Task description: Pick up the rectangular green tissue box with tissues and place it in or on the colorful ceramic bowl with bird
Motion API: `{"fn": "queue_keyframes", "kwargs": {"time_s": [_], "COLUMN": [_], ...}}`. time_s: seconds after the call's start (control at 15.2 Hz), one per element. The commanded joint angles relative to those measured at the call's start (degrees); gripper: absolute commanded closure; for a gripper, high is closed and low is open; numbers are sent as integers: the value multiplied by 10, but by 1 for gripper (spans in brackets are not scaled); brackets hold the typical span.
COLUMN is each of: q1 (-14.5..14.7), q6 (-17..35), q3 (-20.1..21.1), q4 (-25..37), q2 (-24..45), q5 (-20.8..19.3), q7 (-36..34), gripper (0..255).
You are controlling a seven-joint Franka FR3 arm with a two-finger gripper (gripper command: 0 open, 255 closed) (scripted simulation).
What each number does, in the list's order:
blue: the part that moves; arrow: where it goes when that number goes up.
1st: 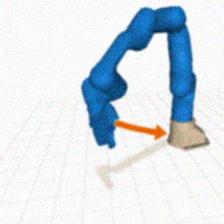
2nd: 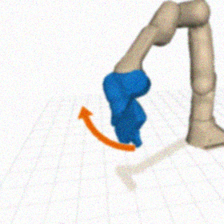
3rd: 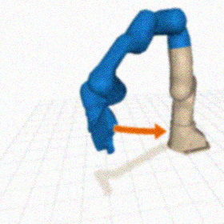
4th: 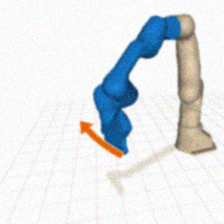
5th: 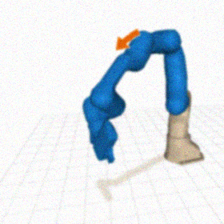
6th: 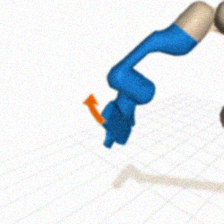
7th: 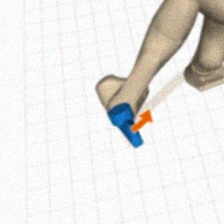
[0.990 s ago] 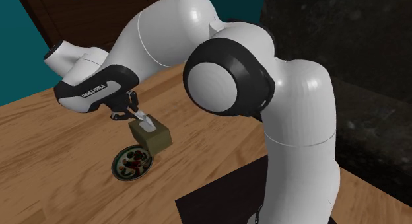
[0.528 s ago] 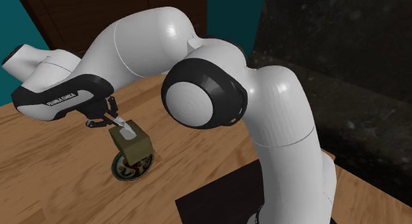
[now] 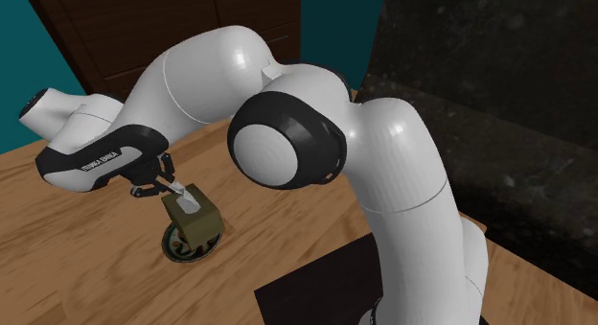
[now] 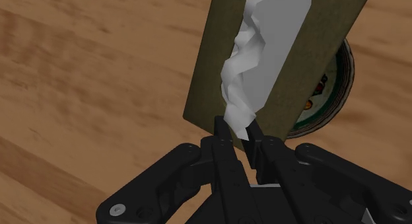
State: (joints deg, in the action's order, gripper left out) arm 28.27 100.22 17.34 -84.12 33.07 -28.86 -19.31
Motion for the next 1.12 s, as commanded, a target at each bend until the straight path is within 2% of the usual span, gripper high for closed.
{"fn": "queue_keyframes", "kwargs": {"time_s": [0.0,0.73,1.06], "q1": [0,1,1], "q6": [11,68,68], "q3": [-1,-9,-9], "q4": [-7,-31,-31], "q2": [4,44,44], "q5": [-2,-18,-18], "q7": [-5,-30,-30], "gripper": [255,255,255]}}
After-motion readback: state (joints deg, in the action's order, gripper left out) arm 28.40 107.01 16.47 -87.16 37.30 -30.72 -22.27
